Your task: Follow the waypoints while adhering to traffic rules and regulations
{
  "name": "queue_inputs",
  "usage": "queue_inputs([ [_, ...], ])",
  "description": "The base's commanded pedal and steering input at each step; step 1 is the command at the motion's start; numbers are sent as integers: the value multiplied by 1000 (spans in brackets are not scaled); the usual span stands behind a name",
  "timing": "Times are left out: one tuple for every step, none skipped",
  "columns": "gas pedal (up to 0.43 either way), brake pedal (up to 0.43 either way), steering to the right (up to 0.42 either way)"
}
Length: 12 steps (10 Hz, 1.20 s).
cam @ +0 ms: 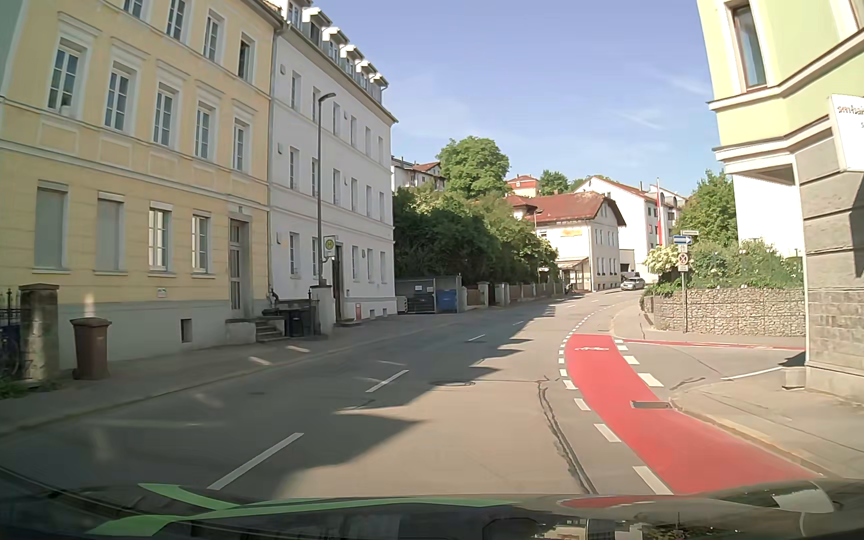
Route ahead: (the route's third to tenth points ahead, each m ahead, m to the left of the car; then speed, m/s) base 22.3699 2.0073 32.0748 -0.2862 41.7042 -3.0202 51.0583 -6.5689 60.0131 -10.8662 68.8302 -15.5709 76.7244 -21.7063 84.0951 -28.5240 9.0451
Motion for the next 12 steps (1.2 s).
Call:
queue_inputs([
  [67,0,30],
  [67,0,29],
  [67,0,28],
  [67,0,25],
  [67,0,24],
  [79,0,22],
  [79,0,20],
  [79,0,19],
  [79,0,20],
  [79,0,23],
  [79,0,27],
  [87,0,29],
])
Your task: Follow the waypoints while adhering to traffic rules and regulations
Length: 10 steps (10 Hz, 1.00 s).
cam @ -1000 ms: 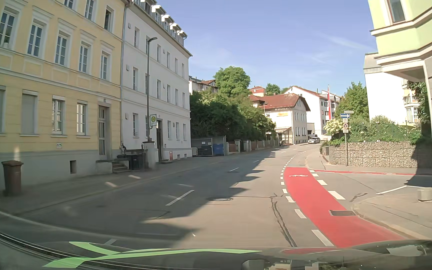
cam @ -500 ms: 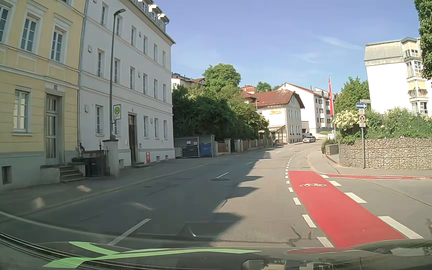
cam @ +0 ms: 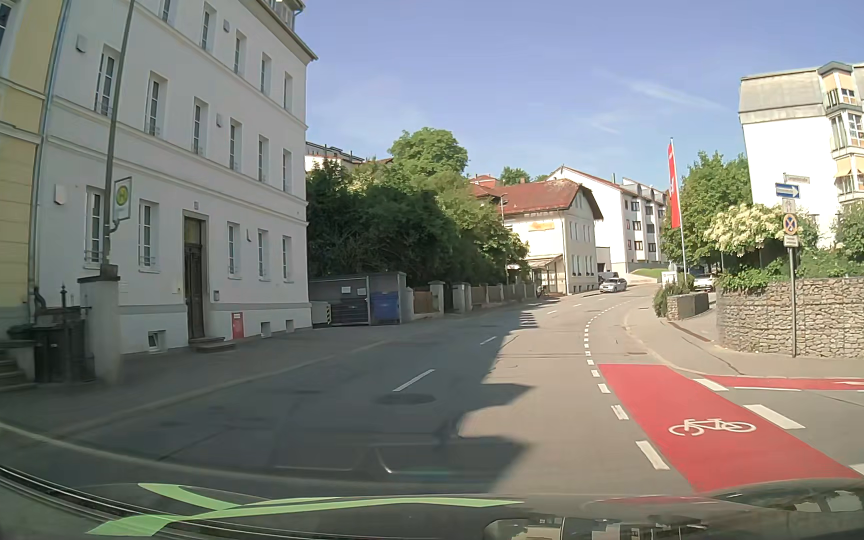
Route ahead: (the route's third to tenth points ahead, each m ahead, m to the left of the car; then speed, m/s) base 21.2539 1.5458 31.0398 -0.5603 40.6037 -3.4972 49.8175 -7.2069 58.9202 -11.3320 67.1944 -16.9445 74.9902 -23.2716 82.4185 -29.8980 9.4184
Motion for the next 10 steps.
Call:
queue_inputs([
  [87,0,33],
  [87,0,36],
  [87,0,38],
  [87,0,39],
  [87,0,41],
  [87,0,45],
  [87,0,49],
  [87,0,50],
  [87,0,50],
  [87,0,50],
])
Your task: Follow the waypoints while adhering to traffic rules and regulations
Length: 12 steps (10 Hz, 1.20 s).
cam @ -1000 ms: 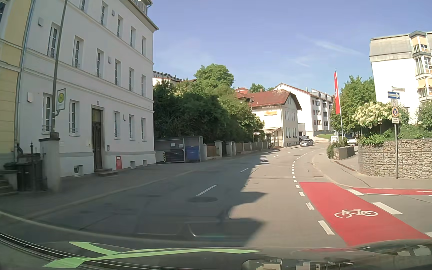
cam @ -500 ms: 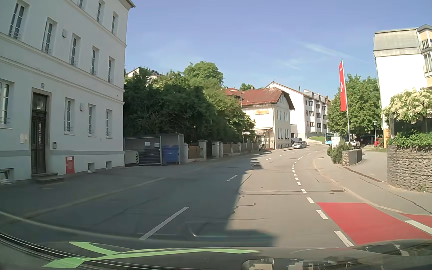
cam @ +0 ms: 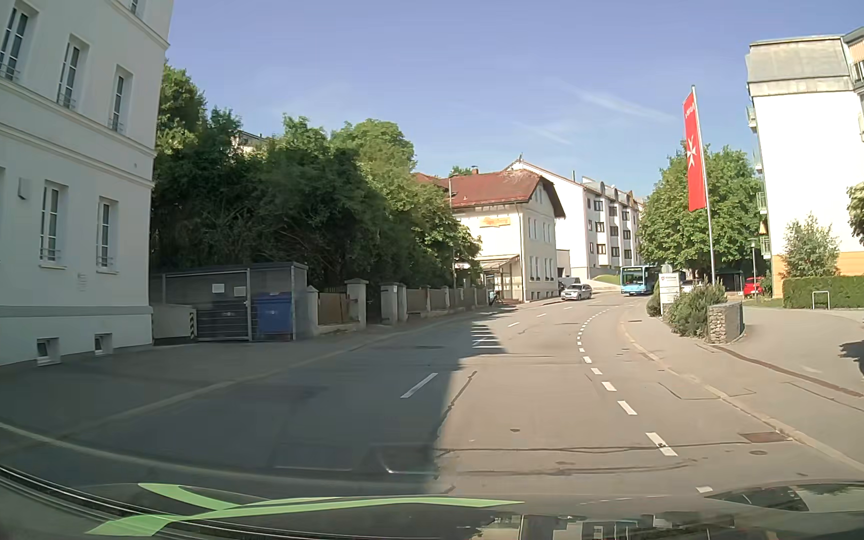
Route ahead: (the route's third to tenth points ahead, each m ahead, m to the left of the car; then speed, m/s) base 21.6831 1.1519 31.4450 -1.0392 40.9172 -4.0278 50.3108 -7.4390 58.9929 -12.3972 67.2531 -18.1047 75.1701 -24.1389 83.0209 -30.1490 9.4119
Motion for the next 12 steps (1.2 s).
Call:
queue_inputs([
  [79,0,50],
  [79,0,51],
  [79,0,51],
  [59,0,55],
  [47,0,60],
  [47,0,60],
  [39,0,60],
  [39,0,56],
  [39,0,49],
  [39,0,41],
  [39,0,39],
  [28,0,39],
])
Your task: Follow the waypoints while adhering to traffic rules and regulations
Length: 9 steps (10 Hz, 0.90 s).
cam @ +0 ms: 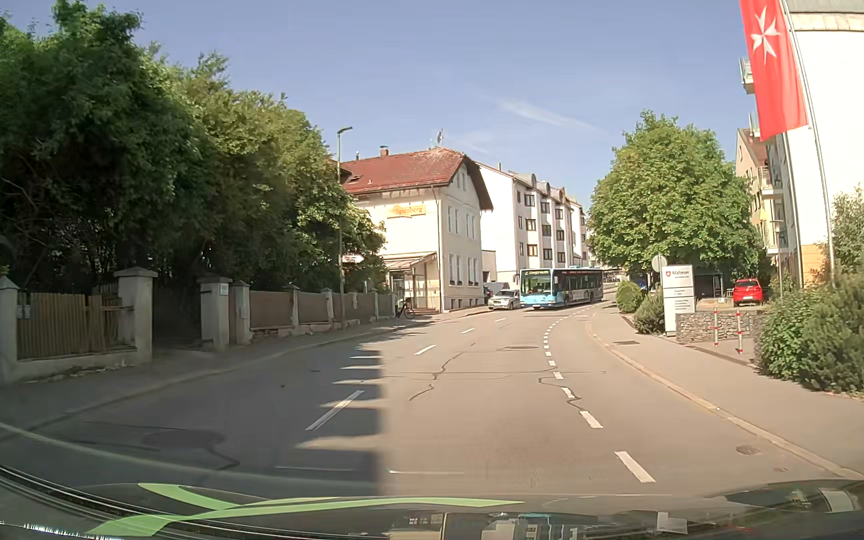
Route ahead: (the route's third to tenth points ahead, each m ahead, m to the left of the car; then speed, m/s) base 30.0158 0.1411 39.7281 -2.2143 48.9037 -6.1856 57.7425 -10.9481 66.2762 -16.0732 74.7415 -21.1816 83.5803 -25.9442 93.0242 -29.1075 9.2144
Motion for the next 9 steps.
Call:
queue_inputs([
  [20,0,39],
  [28,0,40],
  [20,0,44],
  [20,0,49],
  [20,0,53],
  [20,0,57],
  [20,0,58],
  [20,0,58],
  [20,0,58],
])
